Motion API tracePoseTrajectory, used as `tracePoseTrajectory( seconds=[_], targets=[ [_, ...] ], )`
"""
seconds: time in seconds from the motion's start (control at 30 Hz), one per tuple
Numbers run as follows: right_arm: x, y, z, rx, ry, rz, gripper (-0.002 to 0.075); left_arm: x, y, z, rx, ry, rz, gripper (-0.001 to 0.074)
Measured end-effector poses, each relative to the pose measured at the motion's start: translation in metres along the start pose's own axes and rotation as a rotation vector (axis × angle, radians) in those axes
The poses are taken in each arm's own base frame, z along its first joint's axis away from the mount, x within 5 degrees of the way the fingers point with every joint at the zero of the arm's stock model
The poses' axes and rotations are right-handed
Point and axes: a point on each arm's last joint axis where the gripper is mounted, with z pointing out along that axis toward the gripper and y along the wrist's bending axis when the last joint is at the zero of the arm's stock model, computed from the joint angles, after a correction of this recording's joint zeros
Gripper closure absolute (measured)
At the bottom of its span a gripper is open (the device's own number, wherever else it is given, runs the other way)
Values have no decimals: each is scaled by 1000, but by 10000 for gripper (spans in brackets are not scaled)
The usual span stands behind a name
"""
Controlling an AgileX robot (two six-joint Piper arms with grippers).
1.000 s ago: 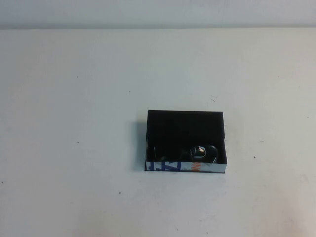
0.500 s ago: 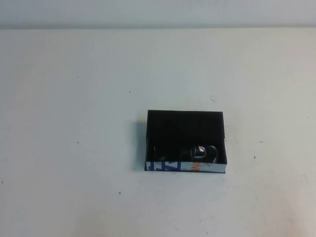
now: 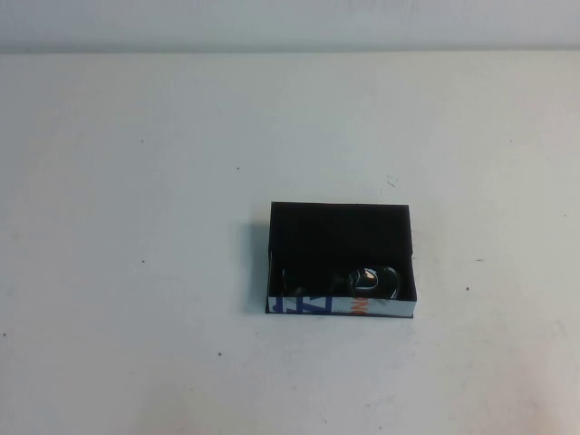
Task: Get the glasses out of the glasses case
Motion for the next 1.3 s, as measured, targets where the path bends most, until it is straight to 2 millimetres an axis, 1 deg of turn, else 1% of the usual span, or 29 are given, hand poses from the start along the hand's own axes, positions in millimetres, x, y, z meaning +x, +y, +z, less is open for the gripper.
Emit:
tracePoseTrajectory(
  seconds=[0.1, 0.13, 0.17, 0.2, 0.3, 0.4, 0.47, 0.53, 0.67, 0.73, 0.83, 0.9, 1.0, 1.1, 1.13, 1.23, 1.3],
  targets=[
    [-2, 1, 0, -5, -14, 8, 743, 0, 0, 0, 0, 0, 0, 739],
    [-5, 2, -2, -10, -20, 16, 743, 0, 0, 0, 0, 0, 0, 739],
    [-13, 4, -4, -19, -38, 24, 743, 0, 0, 0, 0, 0, 0, 739],
    [-21, 7, -8, -28, -59, 29, 743, 0, 0, 0, 0, 0, 0, 739],
    [-64, 19, -28, -75, -193, 44, 743, 0, 0, 0, 0, 0, 0, 739],
    [-106, 31, -57, -122, -337, 48, 743, 0, 0, 0, 0, 0, 0, 740],
    [-123, 37, -69, -134, -350, 45, 743, 0, 0, 0, 0, 0, 0, 739],
    [-131, 39, -70, -132, -319, 43, 743, 0, 0, 0, 0, 0, 0, 739],
    [-133, 42, -47, -130, -195, 100, 743, 0, 0, 0, 0, 0, 0, 740],
    [-133, 42, -34, -120, -134, 86, 743, 0, 0, 0, 0, 0, 0, 739],
    [-139, 45, -16, -107, -46, -34, 743, 0, 0, 0, 0, 0, 0, 739],
    [-150, 50, -7, -121, 5, -112, 743, 0, 0, 0, 0, 0, 0, 739],
    [-172, 62, 10, -179, 101, -250, 743, 0, 0, 0, 0, 0, 0, 739],
    [-194, 78, 28, -278, 204, -413, 743, 0, 0, 0, 0, 0, 0, 739],
    [-198, 83, 35, -322, 257, -472, 743, 0, 0, 0, 0, 0, 0, 739],
    [-202, 101, 59, -464, 419, -623, 743, 0, 0, 0, 0, 0, 0, 739],
    [-199, 111, 79, -548, 538, -684, 743, 0, 0, 0, 0, 0, 0, 739]
  ],
)
